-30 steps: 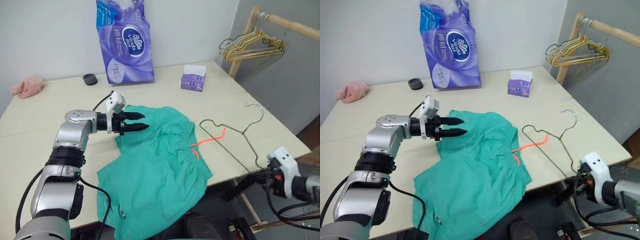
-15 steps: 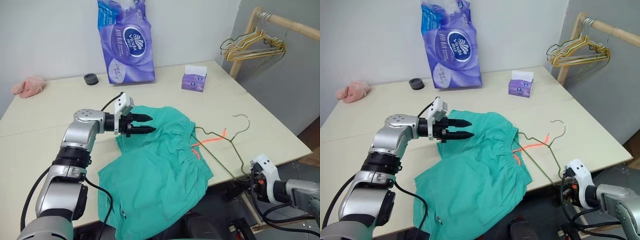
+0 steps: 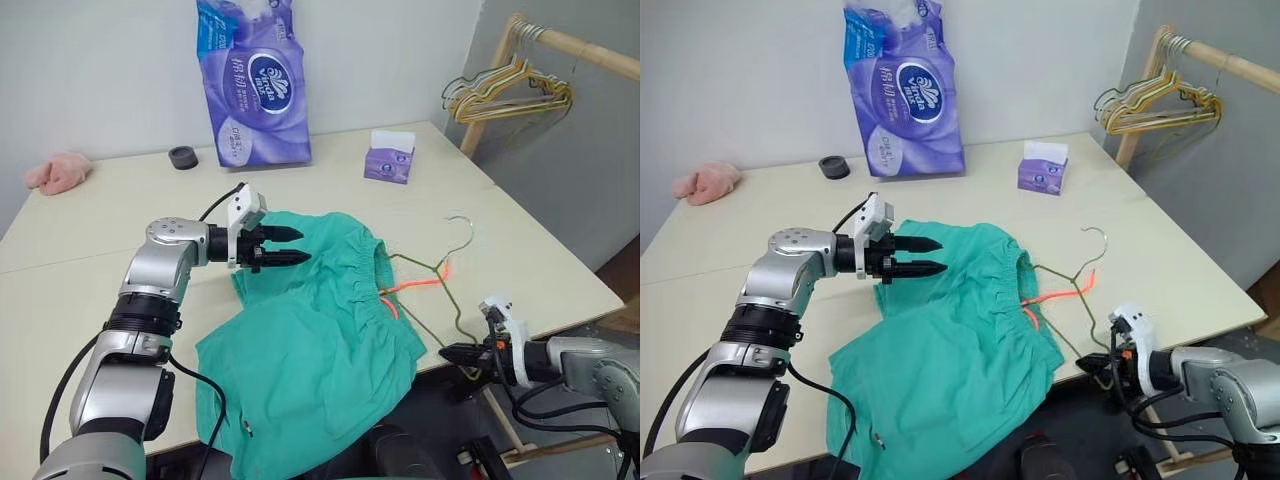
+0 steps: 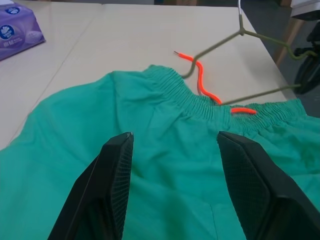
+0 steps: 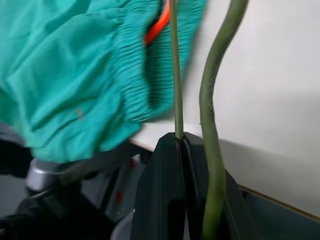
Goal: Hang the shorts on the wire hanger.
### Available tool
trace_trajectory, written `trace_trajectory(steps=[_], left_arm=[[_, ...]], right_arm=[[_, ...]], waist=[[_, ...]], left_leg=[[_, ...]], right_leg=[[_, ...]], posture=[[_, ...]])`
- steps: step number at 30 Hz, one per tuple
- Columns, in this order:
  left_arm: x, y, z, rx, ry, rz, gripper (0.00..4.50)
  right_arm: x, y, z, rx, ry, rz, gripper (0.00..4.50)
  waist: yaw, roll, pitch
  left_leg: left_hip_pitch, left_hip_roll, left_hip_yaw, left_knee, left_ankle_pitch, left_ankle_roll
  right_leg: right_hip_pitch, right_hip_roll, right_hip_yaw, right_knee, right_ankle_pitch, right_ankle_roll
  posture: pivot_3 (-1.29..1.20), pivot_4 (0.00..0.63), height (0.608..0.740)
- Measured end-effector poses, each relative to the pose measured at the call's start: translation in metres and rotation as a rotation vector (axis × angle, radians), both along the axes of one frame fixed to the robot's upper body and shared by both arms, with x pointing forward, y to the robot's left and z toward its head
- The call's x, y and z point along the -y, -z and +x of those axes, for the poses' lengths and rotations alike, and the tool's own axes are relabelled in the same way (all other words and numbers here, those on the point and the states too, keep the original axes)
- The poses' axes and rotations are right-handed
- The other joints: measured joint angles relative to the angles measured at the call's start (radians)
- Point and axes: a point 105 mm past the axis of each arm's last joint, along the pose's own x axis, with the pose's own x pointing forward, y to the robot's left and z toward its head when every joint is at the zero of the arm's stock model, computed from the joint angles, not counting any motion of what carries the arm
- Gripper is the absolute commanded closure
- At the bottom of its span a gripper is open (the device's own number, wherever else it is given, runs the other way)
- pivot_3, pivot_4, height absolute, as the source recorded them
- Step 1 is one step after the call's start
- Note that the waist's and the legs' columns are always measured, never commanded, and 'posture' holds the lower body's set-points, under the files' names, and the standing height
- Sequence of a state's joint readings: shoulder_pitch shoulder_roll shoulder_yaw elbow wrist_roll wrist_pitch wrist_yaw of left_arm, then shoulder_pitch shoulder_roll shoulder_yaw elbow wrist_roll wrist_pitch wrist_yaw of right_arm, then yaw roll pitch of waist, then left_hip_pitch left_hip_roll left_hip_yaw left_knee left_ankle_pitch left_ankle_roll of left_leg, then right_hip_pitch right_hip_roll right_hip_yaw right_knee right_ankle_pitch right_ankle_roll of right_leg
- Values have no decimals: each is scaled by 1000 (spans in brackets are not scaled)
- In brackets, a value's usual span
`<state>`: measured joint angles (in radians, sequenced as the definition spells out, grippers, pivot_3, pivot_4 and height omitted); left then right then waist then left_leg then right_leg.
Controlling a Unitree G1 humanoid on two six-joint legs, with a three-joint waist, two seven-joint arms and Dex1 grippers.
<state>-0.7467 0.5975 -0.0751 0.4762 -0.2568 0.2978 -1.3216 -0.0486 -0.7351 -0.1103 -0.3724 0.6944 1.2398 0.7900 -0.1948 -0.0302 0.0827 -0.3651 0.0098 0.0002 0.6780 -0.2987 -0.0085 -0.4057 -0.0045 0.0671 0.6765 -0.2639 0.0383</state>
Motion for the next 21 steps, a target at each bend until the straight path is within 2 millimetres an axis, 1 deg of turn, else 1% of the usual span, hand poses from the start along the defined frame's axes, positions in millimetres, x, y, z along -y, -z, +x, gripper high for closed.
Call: trace_trajectory(steps=[3,5,7,12,16,19,21], left_arm=[[-1,0,0,1,-4,2,1691],[-3,-1,1,3,-12,6,1691],[-3,-1,1,4,-11,5,1691],[-5,-2,2,15,-29,3,1691],[-10,-7,8,40,-73,-35,1691],[-12,-15,17,50,-127,-83,1173],[-10,-30,24,82,-146,-122,595]], right_arm=[[-4,4,0,-22,-7,15,4500],[-11,10,12,-18,32,45,4500],[-14,11,23,-1,63,61,4500],[-9,-2,39,89,107,61,4500],[-4,-15,47,165,118,63,4500],[-7,-31,54,247,100,58,4500],[-13,-48,58,327,67,49,4500]], waist=[[0,0,0],[-1,-2,-1],[-2,-1,-1],[2,-1,-1],[4,-1,-1],[3,-1,-1],[3,-1,-1]], left_leg=[[0,0,0,0,0,0],[0,1,0,0,0,0],[0,0,0,0,0,0],[0,0,-1,0,0,0],[0,0,-1,0,0,0],[0,0,-1,0,0,0],[-1,0,-1,0,0,0]], right_leg=[[0,0,0,0,0,0],[0,0,0,0,0,0],[0,0,1,1,0,0],[0,0,0,1,2,-3],[0,-1,-1,1,2,-3],[0,-1,-1,1,2,-3],[0,-1,-1,1,0,0]], posture=[[-217,43,740],[-217,43,740],[-187,42,740],[-188,42,740],[-194,42,740],[-194,42,740],[-194,42,740]])
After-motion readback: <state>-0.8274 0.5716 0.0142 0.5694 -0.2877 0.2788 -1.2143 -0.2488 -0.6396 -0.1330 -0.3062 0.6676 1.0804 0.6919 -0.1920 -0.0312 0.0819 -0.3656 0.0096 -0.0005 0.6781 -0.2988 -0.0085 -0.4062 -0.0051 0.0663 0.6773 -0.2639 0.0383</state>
